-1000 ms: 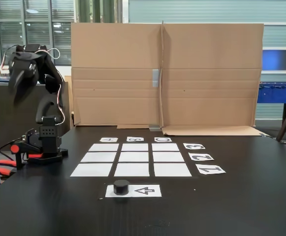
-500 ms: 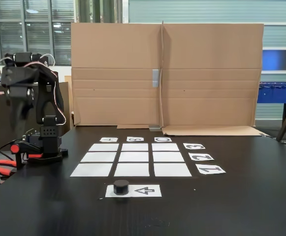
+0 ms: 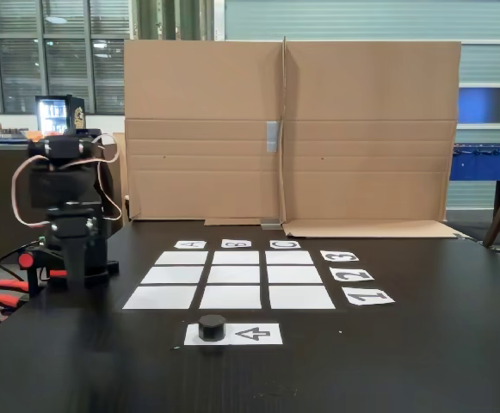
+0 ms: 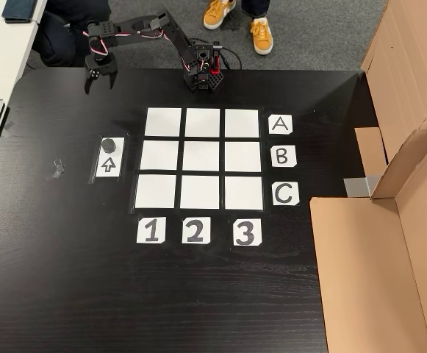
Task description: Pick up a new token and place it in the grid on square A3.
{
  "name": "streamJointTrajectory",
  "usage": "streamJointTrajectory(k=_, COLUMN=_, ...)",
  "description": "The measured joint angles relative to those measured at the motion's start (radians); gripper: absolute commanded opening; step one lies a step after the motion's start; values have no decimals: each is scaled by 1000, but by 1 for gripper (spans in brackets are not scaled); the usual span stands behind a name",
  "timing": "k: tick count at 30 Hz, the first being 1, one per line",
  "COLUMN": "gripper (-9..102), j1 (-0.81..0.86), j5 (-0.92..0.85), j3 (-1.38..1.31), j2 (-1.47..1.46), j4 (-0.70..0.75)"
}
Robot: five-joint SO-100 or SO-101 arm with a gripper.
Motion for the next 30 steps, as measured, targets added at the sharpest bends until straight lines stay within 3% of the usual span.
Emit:
streamJointTrajectory(k=17, gripper=26, j1=-209, j5=163, j3=-411, j2=-199, j4=84)
streamJointTrajectory(k=30, gripper=27, j1=-331, j5=179, j3=-583, j2=-362, j4=84)
